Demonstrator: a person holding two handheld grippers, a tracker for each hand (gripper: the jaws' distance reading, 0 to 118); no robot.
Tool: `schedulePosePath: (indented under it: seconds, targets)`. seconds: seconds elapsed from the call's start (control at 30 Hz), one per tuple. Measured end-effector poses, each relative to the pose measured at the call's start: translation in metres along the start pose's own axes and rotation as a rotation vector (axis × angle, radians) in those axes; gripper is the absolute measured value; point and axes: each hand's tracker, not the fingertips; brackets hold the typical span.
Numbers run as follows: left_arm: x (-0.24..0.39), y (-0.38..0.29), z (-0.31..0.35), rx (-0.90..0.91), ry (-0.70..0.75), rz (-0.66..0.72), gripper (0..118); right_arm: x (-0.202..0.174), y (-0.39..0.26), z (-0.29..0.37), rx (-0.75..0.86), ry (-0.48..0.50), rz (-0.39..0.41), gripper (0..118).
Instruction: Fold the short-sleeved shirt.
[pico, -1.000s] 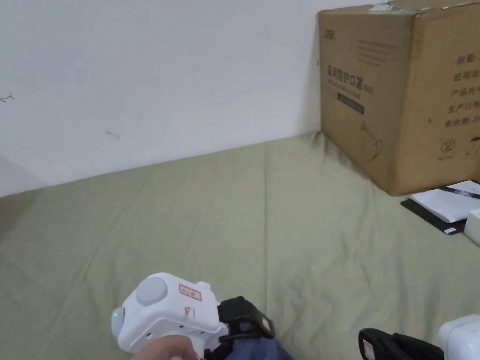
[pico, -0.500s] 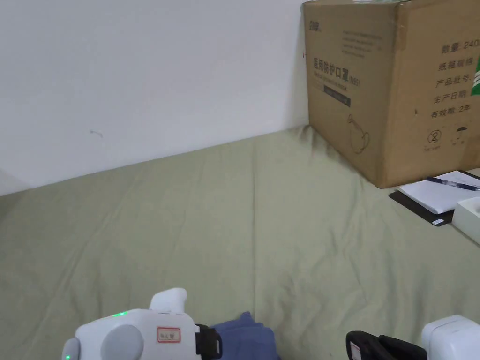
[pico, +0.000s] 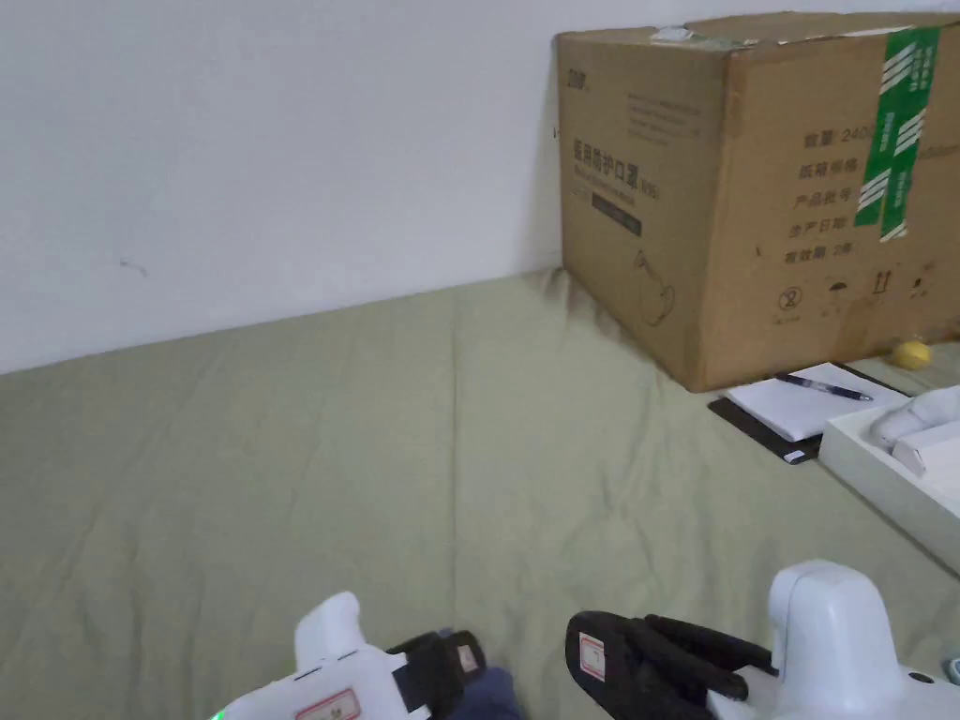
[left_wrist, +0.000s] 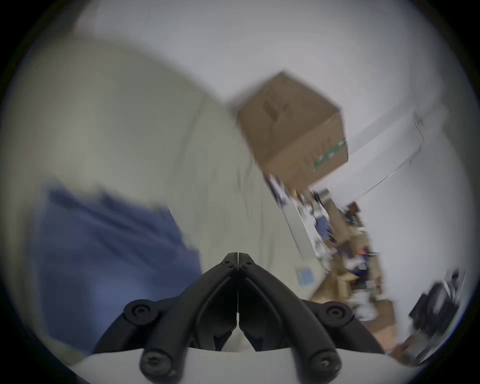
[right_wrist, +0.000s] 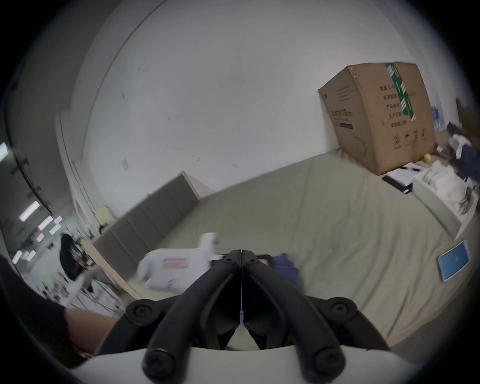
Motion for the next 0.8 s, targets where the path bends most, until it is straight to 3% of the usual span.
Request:
schedulePosePath:
  seconds: [0.1, 0.17, 0.23, 0.33, 0.4, 0.43, 0.53, 0.57, 0.8]
  targets:
    - [0.03, 0.033, 0.109, 0.311, 0.116, -0.26, 0, -0.011, 0.014, 0.006, 0.093, 0.004, 0.011, 1]
    - [0.04, 0.038, 0.174, 0.526, 0.338, -0.376, 0, -0.021, 0.021, 0.007, 0.179, -0.007, 0.086, 1]
    - [0.046, 0.027, 0.22, 0.628, 0.489, -0.417, 0, -0.037, 0.017, 0.006, 0.318, -0.104, 0.255, 1]
    - [0.029, 0.011, 0.243, 0.689, 0.498, -0.394, 0, -0.056, -0.024, -0.006, 0.664, -0.403, 0.564, 1]
    - [0.026, -0.006, 0.252, 0.721, 0.558, -0.461, 0, -0.054, -0.046, -0.025, 0.705, -0.447, 0.659, 1]
    - [0.018, -0.012, 0.249, 0.742, 0.571, -0.498, 0, -0.051, -0.052, -0.035, 0.648, -0.468, 0.659, 1]
    - [0.012, -0.024, 0.252, 0.743, 0.588, -0.512, 0, -0.042, -0.06, -0.052, 0.429, -0.512, 0.475, 1]
    - [0.01, -0.024, 0.252, 0.743, 0.592, -0.506, 0, -0.038, -0.064, -0.051, 0.42, -0.505, 0.454, 1]
    - [0.006, -0.019, 0.254, 0.755, 0.623, -0.456, 0, -0.027, -0.065, -0.038, 0.415, -0.549, 0.504, 1]
